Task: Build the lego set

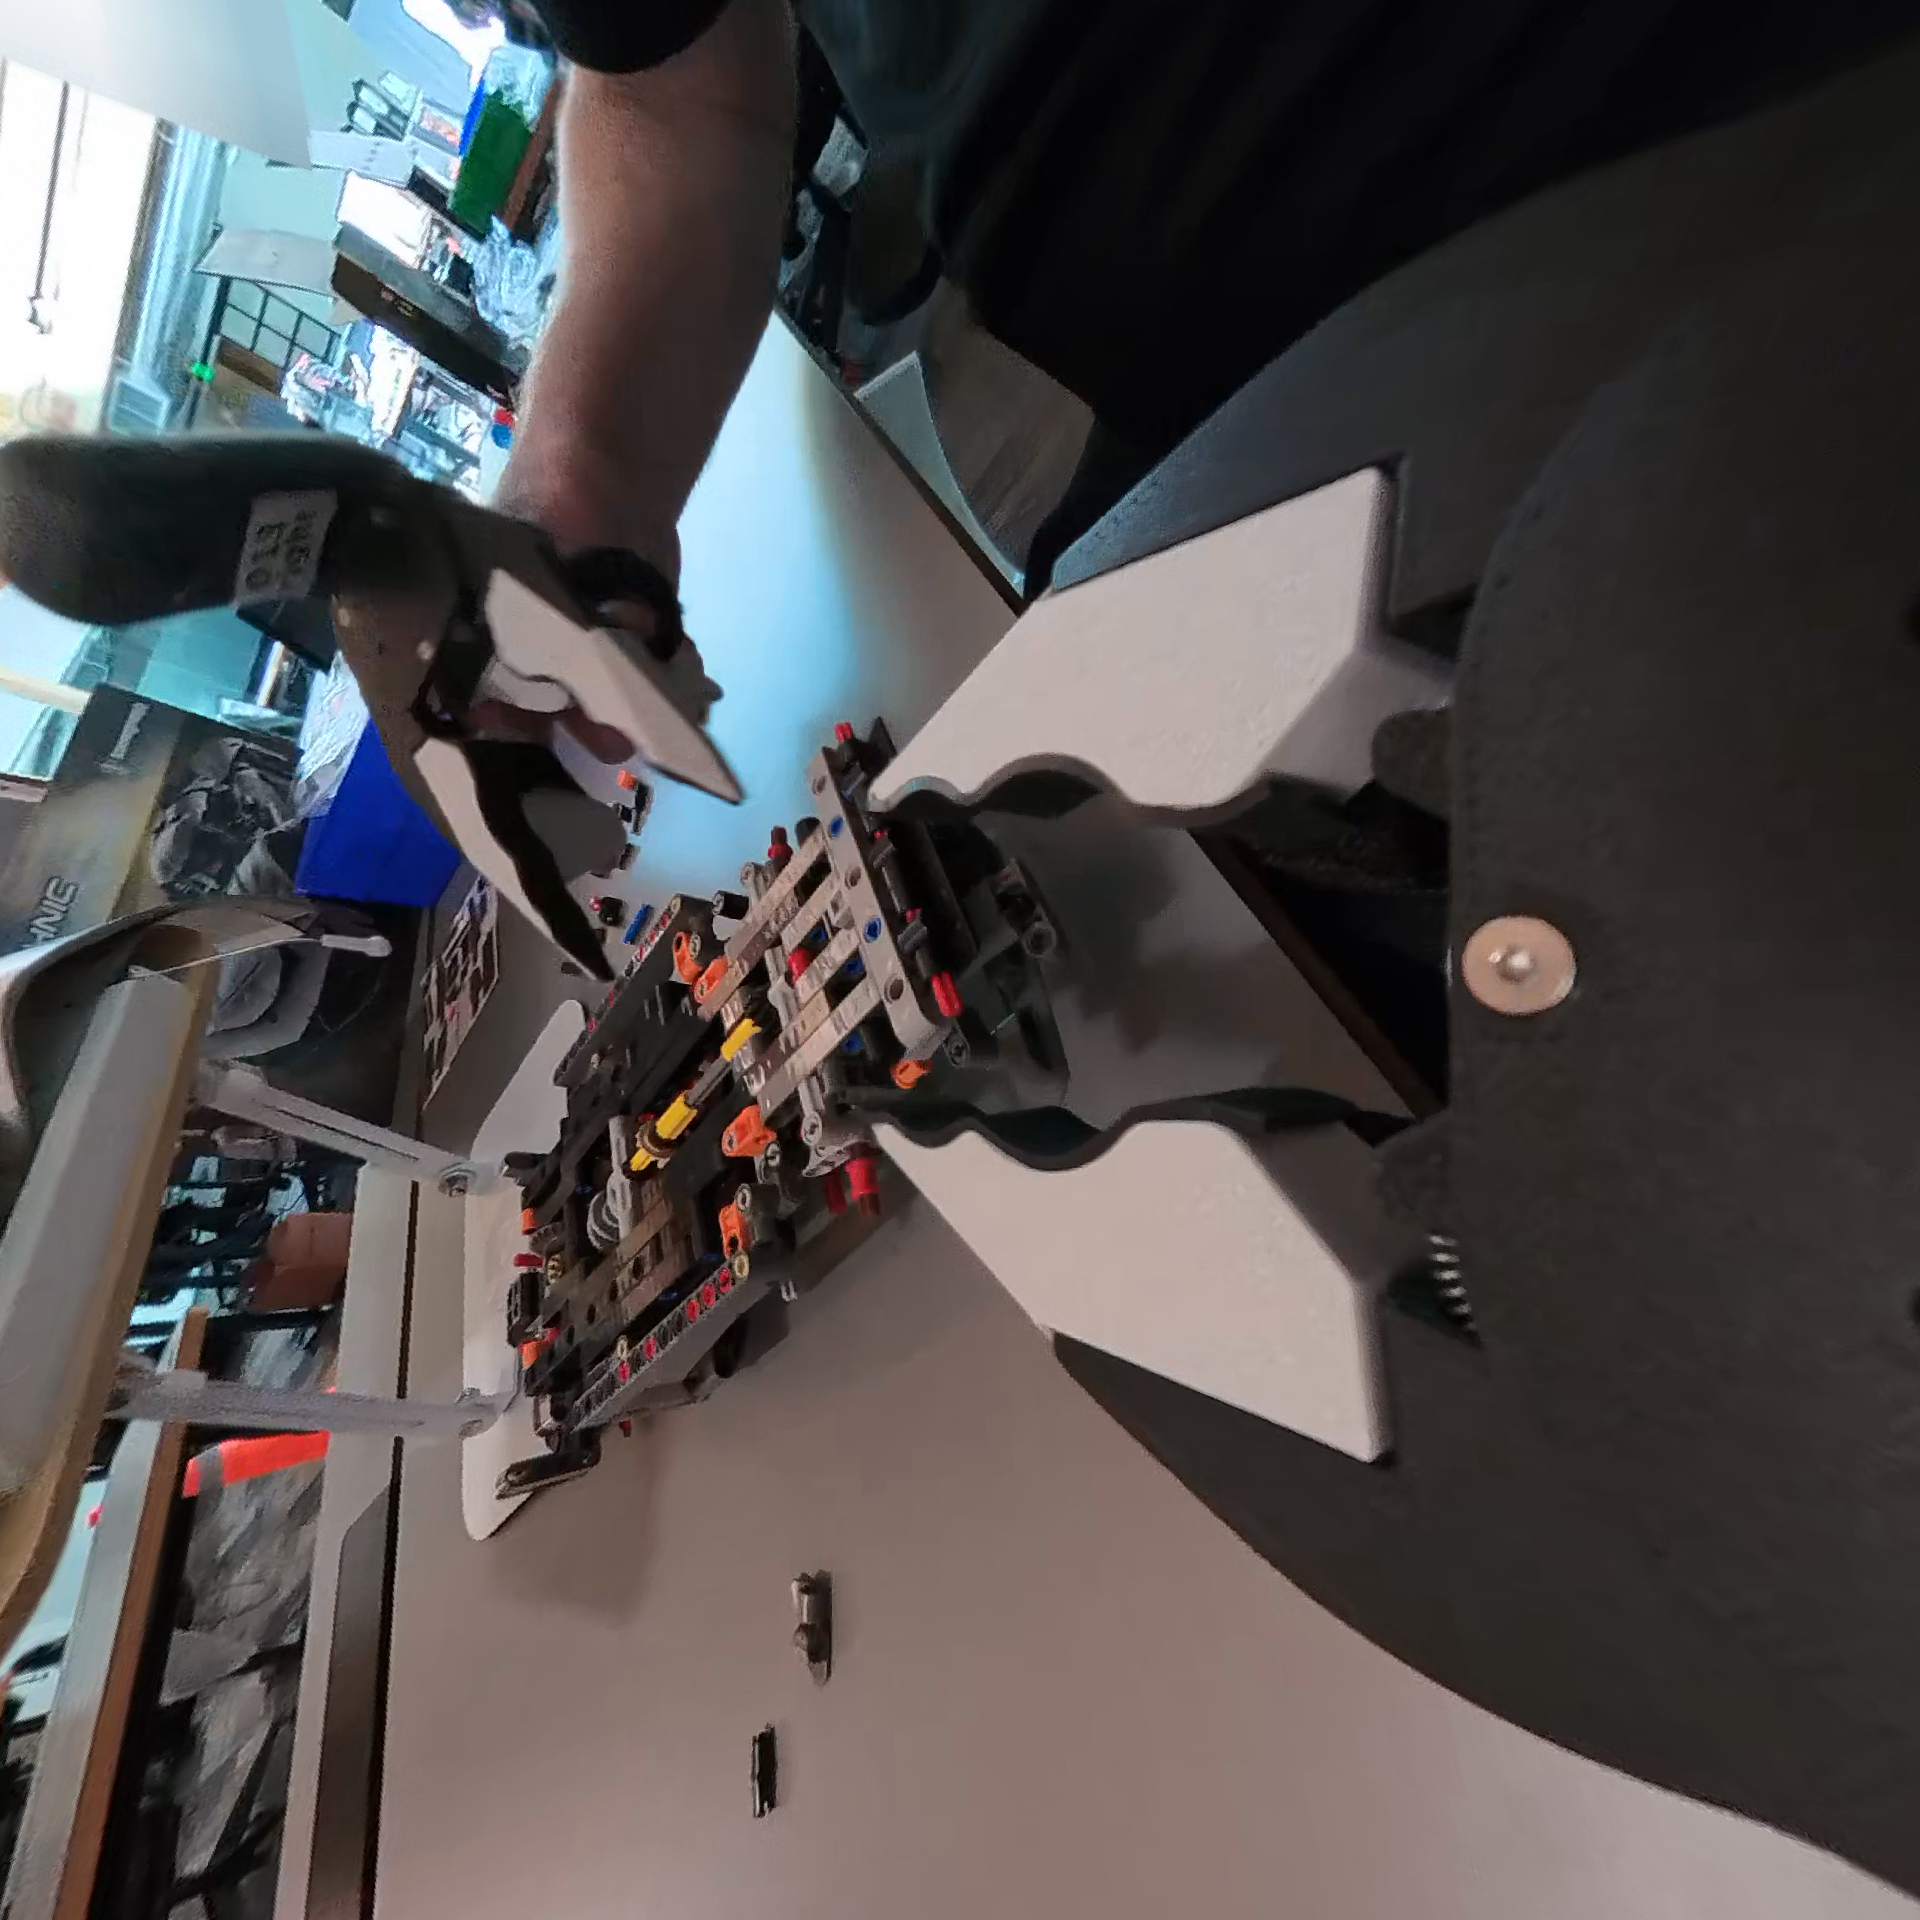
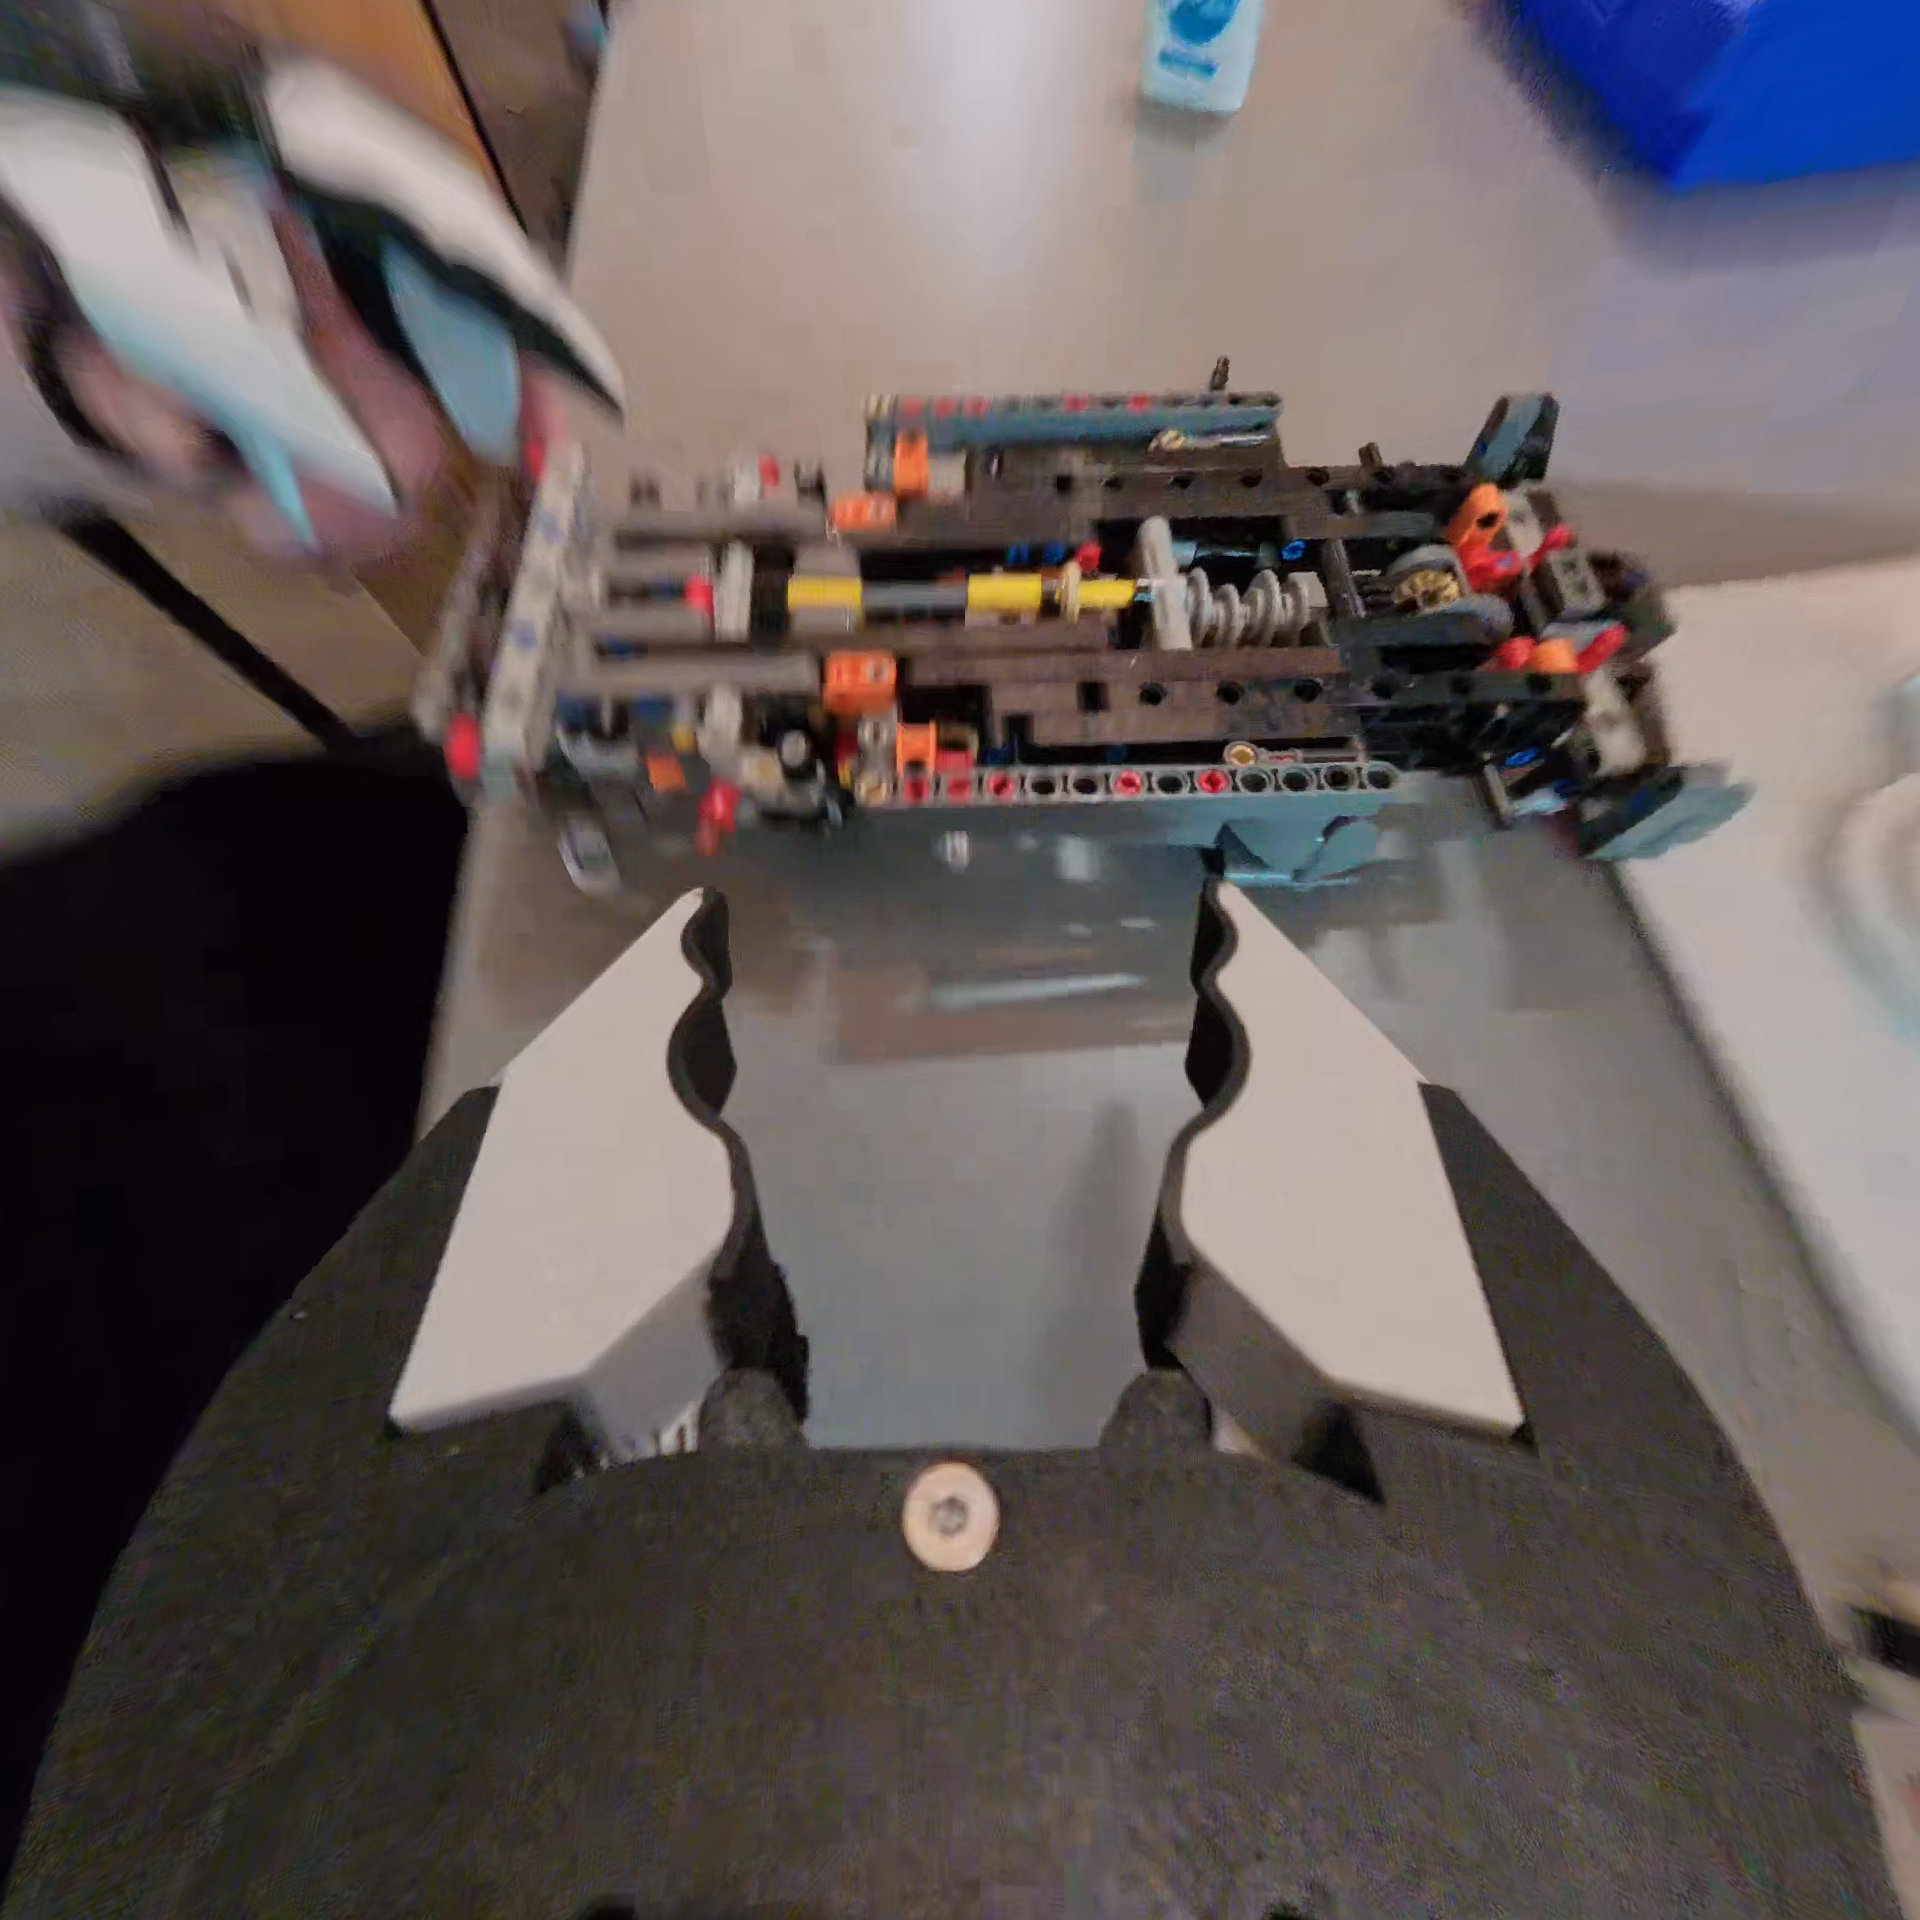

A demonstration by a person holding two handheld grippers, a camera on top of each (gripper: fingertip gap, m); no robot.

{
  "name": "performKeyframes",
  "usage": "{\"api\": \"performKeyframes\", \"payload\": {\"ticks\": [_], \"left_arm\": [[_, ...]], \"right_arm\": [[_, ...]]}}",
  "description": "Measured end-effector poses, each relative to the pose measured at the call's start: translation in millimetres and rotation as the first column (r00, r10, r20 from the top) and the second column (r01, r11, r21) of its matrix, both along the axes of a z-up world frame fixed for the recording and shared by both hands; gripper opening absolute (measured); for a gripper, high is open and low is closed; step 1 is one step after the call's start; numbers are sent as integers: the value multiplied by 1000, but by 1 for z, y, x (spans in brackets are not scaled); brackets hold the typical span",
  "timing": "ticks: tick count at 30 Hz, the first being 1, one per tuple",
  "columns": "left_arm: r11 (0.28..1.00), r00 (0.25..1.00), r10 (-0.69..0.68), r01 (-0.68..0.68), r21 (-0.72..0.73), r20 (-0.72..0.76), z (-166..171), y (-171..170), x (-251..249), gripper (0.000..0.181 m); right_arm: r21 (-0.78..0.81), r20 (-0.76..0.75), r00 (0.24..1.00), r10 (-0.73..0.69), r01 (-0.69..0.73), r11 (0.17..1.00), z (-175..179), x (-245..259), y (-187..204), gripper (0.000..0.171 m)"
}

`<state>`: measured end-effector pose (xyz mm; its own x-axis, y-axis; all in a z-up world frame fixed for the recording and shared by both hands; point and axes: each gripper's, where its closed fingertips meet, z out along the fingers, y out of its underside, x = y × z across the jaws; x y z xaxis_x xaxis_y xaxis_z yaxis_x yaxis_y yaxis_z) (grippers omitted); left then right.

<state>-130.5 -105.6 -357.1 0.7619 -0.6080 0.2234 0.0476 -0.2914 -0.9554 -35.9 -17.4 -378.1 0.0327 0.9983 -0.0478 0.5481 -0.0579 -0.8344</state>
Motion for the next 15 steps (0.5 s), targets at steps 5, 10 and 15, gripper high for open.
{"api": "performKeyframes", "payload": {"ticks": [5, 10, 15], "left_arm": [[999, 999, -52, 51, -10, -12, -7, -2, 12, 52], [999, 999, -35, 35, 0, -31, -7, -2, 16, 43], [999, 998, -44, 44, 15, -41, -3, -2, 27, 42]], "right_arm": [[-466, -64, 991, -115, 72, 882, -3, -27, 1, 86], [-541, -115, 983, -141, 57, 839, 1, -40, 9, 75], [-562, -99, 987, -128, 51, 825, 0, -47, 18, 71]]}}
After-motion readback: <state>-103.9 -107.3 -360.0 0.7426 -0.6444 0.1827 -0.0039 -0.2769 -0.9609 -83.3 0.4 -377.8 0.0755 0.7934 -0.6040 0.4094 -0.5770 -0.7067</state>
